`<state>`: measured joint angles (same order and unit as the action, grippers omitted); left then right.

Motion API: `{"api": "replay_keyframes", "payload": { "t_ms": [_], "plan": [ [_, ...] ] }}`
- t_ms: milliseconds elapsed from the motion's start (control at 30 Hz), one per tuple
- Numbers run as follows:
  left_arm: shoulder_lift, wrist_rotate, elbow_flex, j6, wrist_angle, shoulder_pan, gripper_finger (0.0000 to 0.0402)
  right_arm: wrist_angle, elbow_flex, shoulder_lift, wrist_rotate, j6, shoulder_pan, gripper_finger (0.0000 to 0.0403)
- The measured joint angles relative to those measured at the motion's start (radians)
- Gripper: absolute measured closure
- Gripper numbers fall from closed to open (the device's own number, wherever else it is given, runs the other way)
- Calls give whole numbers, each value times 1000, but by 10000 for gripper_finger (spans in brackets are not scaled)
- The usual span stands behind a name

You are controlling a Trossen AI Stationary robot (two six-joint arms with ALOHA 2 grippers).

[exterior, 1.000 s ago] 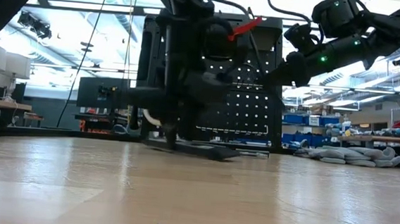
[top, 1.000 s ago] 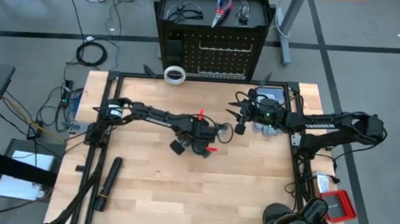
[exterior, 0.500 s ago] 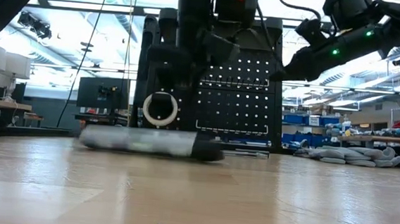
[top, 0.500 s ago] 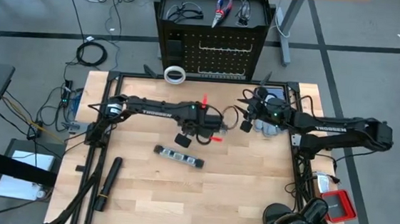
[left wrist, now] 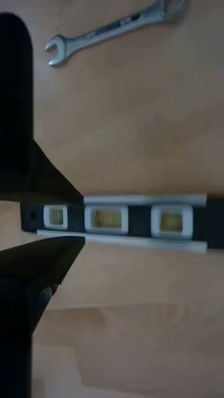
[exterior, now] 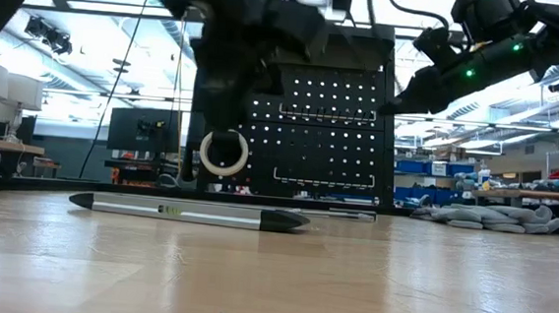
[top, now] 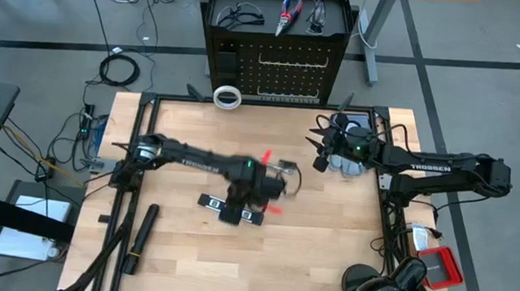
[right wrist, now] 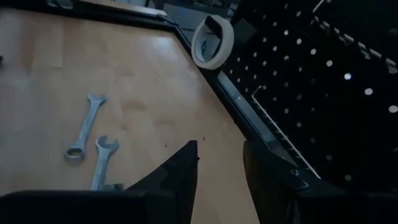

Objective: Hang tools onto peg board
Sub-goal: Put the black spirit level on the black pegboard

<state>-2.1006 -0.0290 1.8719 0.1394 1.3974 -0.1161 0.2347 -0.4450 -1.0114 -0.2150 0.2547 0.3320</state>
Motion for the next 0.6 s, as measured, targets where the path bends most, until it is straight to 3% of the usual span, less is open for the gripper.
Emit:
{"api": "replay_keyframes", "payload": {
  "t_ms": [233, 600],
  "plan": [
    [0, 251, -98, -151, -71, -114, 247, 13, 0, -18, 8, -1, 13, 265],
    [1, 145, -262, -164, -197, -91, 96, 26, 0, -18, 57, -17, 10, 265]
  ]
}}
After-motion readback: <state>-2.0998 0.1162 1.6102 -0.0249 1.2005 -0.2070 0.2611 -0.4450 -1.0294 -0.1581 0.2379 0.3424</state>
